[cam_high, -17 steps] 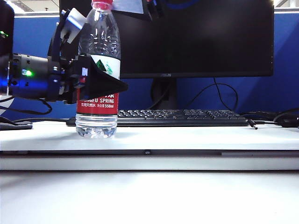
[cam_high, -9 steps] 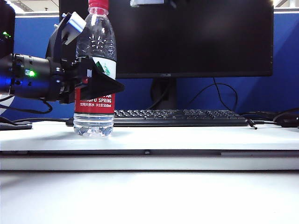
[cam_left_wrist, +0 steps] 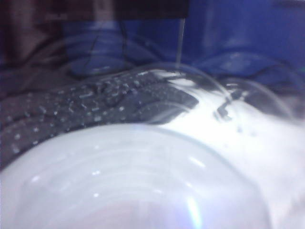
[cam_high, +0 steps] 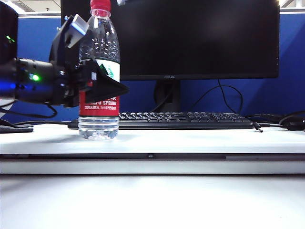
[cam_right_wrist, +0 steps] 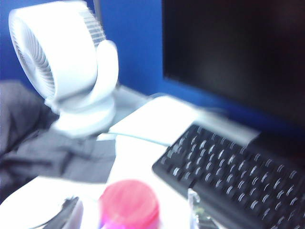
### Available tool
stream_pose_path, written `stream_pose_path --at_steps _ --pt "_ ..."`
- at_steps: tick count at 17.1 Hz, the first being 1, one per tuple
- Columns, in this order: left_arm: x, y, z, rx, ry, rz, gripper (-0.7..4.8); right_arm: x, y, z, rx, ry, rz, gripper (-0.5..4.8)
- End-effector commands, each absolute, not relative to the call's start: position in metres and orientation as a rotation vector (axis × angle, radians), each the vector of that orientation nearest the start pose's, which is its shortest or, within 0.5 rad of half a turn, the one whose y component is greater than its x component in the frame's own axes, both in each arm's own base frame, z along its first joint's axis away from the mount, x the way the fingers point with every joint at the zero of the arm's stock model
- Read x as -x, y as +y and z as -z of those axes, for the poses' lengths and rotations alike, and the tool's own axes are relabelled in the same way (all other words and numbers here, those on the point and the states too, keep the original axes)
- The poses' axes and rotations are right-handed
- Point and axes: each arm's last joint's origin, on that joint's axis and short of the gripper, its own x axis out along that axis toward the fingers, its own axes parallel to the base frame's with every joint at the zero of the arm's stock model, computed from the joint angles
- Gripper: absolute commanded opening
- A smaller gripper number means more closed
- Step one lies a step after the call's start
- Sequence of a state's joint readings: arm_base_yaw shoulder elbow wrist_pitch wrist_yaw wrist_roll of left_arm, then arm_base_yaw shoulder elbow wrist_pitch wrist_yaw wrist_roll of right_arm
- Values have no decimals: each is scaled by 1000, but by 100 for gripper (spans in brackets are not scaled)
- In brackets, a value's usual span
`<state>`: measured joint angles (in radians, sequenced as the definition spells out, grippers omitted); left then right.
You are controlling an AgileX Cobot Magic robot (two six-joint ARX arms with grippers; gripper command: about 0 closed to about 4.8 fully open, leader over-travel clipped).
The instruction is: Unscrew the cap from the plastic bottle on the table.
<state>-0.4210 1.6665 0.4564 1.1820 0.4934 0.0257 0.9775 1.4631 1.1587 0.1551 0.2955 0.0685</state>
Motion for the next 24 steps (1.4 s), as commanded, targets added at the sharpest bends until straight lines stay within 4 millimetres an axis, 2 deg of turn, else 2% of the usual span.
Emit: stream_pose_path --at_steps 1,7,8,10,11,16,19,24 --pt "-251 -129 -140 -2 104 920 326 -192 281 -334 1 153 -670 284" --pt "-250 -133 -138 3 109 934 326 -191 284 -336 -30 124 -659 283" --pt "-250 -133 -138 3 109 934 326 -192 284 -335 -32 121 -661 264" --pt "-250 -133 -138 3 109 933 326 -192 285 -335 -30 123 -661 257" --pt "-250 -133 -138 3 109 934 326 -193 286 -333 -28 126 -661 226" --pt "-251 -134 -139 3 104 935 326 -194 288 -329 -20 136 -660 206" --pt "-251 -134 -139 3 104 938 326 -194 288 -330 -25 131 -664 147" --pt "-251 -134 -139 3 104 940 326 -194 288 -331 -35 118 -665 148"
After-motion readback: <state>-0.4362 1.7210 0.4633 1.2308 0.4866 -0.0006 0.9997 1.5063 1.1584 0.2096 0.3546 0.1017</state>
